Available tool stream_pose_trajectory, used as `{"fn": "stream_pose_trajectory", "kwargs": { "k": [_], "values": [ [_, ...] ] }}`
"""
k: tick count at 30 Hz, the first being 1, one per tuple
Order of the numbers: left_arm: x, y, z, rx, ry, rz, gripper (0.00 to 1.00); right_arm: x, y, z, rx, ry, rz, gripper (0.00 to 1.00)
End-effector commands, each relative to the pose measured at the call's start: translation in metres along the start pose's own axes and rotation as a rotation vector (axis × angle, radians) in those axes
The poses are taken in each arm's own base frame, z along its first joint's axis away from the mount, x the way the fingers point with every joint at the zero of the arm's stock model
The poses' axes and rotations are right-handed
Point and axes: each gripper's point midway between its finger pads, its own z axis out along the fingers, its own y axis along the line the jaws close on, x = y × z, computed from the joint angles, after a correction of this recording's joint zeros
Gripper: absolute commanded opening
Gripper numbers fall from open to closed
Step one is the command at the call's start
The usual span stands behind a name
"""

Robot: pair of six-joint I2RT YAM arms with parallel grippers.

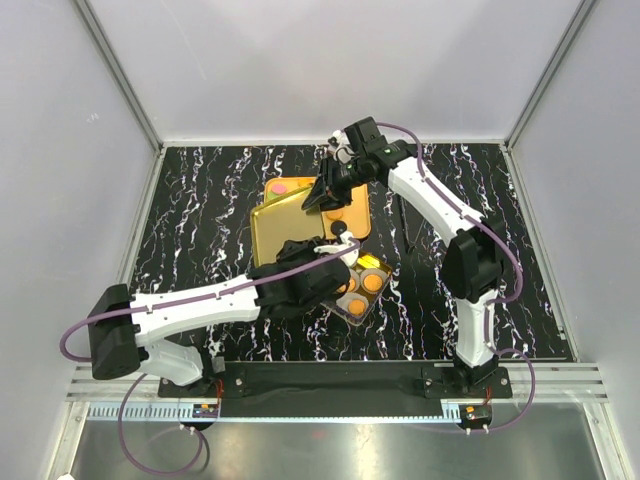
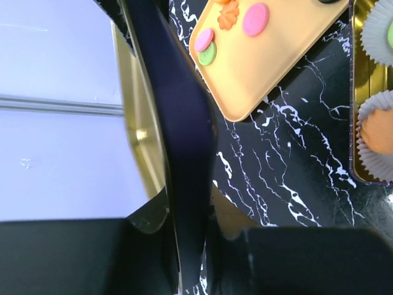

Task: Pack the cookies

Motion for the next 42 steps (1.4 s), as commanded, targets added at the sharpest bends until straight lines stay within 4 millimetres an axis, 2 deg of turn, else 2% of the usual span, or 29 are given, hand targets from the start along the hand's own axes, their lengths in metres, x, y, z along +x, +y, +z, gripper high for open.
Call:
{"fn": "stream_pose_trajectory", "kwargs": {
  "k": [1,2,3,7,8,10,11,13,14,15,16,17,18,19,20,21,22,23,24,25,26,29,31,37,42],
  "values": [
    [-0.025,0.032,-0.005,-0.056,-0.078,-0.21,0.0,0.006,0.028,-0.03,-0.04,-0.059,-0.139,0.35],
    [-0.028,0.029,-0.007,-0.021,-0.095,-0.222,0.0,0.0,0.025,-0.034,-0.01,-0.103,-0.151,0.41],
    [-0.032,0.033,-0.011,-0.006,-0.112,-0.25,0.0,-0.003,0.024,-0.037,0.009,-0.13,-0.162,0.53],
    [-0.04,0.032,-0.017,0.085,-0.143,-0.342,0.0,-0.025,0.02,-0.066,0.061,-0.303,-0.181,0.71],
    [-0.044,0.029,-0.018,0.121,-0.158,-0.36,0.0,-0.031,0.026,-0.087,0.047,-0.363,-0.185,0.73],
    [-0.045,0.029,-0.017,0.158,-0.162,-0.428,0.0,-0.035,0.03,-0.108,0.03,-0.434,-0.179,0.73],
    [-0.05,0.026,-0.02,0.206,-0.183,-0.46,0.0,-0.042,0.026,-0.122,0.042,-0.483,-0.17,0.73],
    [-0.051,0.027,-0.018,0.242,-0.185,-0.525,0.0,-0.04,0.026,-0.143,0.049,-0.538,-0.174,0.76],
    [-0.054,0.028,-0.018,0.276,-0.191,-0.57,0.0,-0.042,0.02,-0.152,0.066,-0.564,-0.169,0.76],
    [-0.059,0.021,-0.021,0.34,-0.202,-0.611,0.0,-0.037,0.017,-0.161,0.077,-0.582,-0.172,0.78],
    [-0.058,0.027,-0.019,0.33,-0.199,-0.642,0.0,-0.034,0.013,-0.167,0.088,-0.597,-0.171,0.78],
    [-0.065,0.023,-0.023,0.392,-0.22,-0.673,0.0,-0.031,0.007,-0.171,0.102,-0.608,-0.167,0.79],
    [-0.065,0.032,-0.023,0.403,-0.234,-0.72,0.0,-0.032,-0.003,-0.178,0.13,-0.634,-0.155,0.8],
    [-0.067,0.035,-0.024,0.433,-0.242,-0.779,0.0,-0.02,-0.015,-0.18,0.149,-0.641,-0.147,0.8],
    [-0.077,0.029,-0.03,0.526,-0.281,-0.813,0.0,-0.017,-0.024,-0.182,0.172,-0.657,-0.138,0.8],
    [-0.073,0.039,-0.026,0.536,-0.29,-0.869,0.0,-0.01,-0.032,-0.181,0.182,-0.658,-0.129,0.79],
    [-0.076,0.039,-0.027,0.572,-0.297,-0.92,0.0,0.004,-0.047,-0.177,0.193,-0.651,-0.119,0.79],
    [-0.083,0.033,-0.032,0.658,-0.331,-0.942,0.0,0.008,-0.058,-0.175,0.216,-0.66,-0.106,0.79],
    [-0.08,0.038,-0.026,0.662,-0.331,-0.977,0.0,0.015,-0.069,-0.174,0.241,-0.661,-0.094,0.78],
    [-0.086,0.032,-0.034,0.75,-0.35,-1.005,0.0,0.027,-0.089,-0.169,0.273,-0.65,-0.081,0.78],
    [-0.089,0.03,-0.034,0.784,-0.372,-1.028,0.0,0.031,-0.1,-0.168,0.301,-0.661,-0.069,0.77],
    [-0.091,0.026,-0.031,0.886,-0.383,-1.113,0.0,0.052,-0.132,-0.152,0.331,-0.619,-0.032,0.72],
    [-0.092,0.026,-0.03,0.892,-0.382,-1.13,0.0,0.063,-0.153,-0.142,0.362,-0.585,-0.003,0.7],
    [-0.093,0.034,-0.029,0.888,-0.384,-1.157,0.0,0.083,-0.193,-0.132,0.446,-0.565,0.046,0.61],
    [-0.092,0.034,-0.024,0.898,-0.357,-1.182,0.0,0.09,-0.215,-0.114,0.476,-0.531,0.069,0.61]
  ]
}}
